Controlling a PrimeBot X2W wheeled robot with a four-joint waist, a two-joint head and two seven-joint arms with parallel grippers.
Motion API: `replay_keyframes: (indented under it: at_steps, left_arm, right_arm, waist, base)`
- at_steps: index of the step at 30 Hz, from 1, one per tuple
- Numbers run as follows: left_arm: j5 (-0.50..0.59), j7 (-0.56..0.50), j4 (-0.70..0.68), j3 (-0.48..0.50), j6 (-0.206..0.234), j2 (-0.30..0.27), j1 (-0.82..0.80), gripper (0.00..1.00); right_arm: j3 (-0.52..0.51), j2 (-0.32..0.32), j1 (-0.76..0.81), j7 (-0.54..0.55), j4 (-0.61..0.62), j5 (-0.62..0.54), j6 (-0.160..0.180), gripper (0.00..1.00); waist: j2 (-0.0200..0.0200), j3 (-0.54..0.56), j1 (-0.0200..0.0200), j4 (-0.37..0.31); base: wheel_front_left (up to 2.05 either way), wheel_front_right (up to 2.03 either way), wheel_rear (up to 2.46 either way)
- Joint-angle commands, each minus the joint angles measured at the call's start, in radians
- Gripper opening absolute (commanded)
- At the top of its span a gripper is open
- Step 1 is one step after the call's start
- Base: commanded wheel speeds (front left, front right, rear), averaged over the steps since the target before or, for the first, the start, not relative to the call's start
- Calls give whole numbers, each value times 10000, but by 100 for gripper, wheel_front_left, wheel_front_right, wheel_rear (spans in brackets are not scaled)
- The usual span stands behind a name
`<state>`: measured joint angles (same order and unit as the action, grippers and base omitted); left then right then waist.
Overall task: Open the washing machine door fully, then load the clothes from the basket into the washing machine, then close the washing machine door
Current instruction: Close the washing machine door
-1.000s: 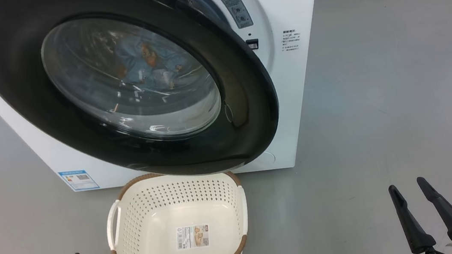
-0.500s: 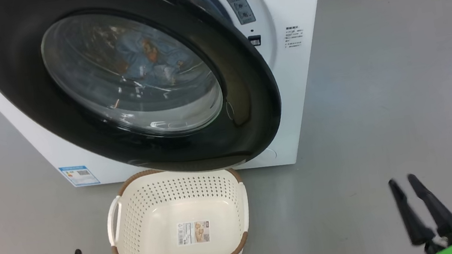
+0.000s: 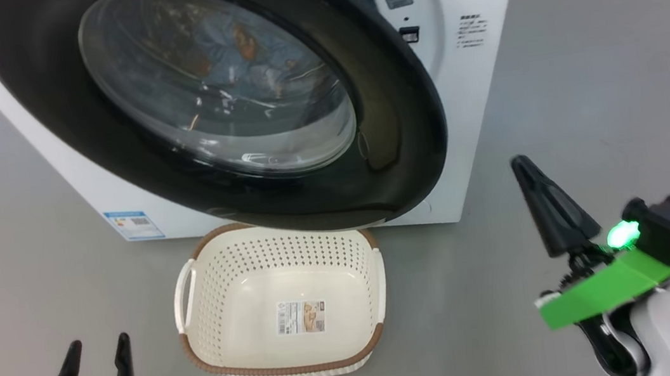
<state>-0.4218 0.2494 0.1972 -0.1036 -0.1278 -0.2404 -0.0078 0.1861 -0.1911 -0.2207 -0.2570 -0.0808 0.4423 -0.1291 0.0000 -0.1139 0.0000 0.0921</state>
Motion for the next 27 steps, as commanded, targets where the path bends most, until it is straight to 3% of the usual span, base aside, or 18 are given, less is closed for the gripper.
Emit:
replay_keyframes:
  at_steps: [1, 16, 27]
  left_arm:
    - [-87, 124, -251, 332, -29, -162, -494, 100]
    - [-229, 124, -385, 281, -29, -154, -1009, 100]
    - [-325, 124, -430, 181, -29, -224, -1357, 100]
  right_arm:
    - [393, -60, -467, -48, 142, -32, -16, 0]
    - [2007, -46, -2530, -48, -728, 27, -16, 0]
    - [2198, 86, -3156, -48, -1387, 27, -16, 0]
  waist:
    - [0, -217, 0, 215]
    - [0, -1014, 0, 643]
    - [0, -1524, 0, 719]
  base:
    - [0, 0, 0]
    - [0, 0, 0]
    - [0, 0, 0]
